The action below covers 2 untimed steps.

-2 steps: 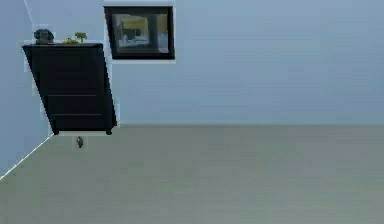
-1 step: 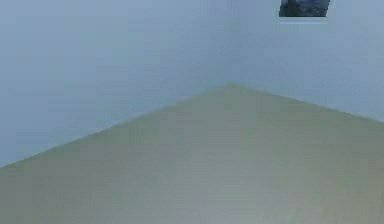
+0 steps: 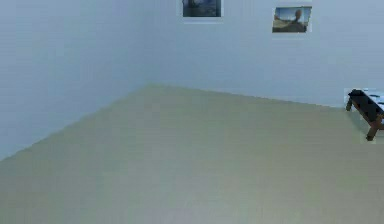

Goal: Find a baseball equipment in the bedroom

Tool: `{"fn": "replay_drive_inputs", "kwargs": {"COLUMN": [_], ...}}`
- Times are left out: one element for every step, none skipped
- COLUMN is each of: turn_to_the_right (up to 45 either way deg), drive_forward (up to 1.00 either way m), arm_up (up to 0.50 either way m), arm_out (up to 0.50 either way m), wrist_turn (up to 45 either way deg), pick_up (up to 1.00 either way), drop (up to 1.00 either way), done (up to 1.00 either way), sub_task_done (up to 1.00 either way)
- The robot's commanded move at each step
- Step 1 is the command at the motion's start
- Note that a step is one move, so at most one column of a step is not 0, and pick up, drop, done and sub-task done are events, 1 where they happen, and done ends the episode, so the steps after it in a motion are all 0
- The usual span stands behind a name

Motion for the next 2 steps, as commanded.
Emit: {"fn": "replay_drive_inputs", "kwargs": {"turn_to_the_right": [3.0,0.0], "drive_forward": [0.00,0.10], "arm_up": [0.00,0.00], "arm_out": [0.00,0.00], "wrist_turn": [0.0,0.0], "pick_up": [0.00,0.00], "drop": [0.00,0.00], "done": [0.00,0.00], "sub_task_done": [0.00,0.00]}}
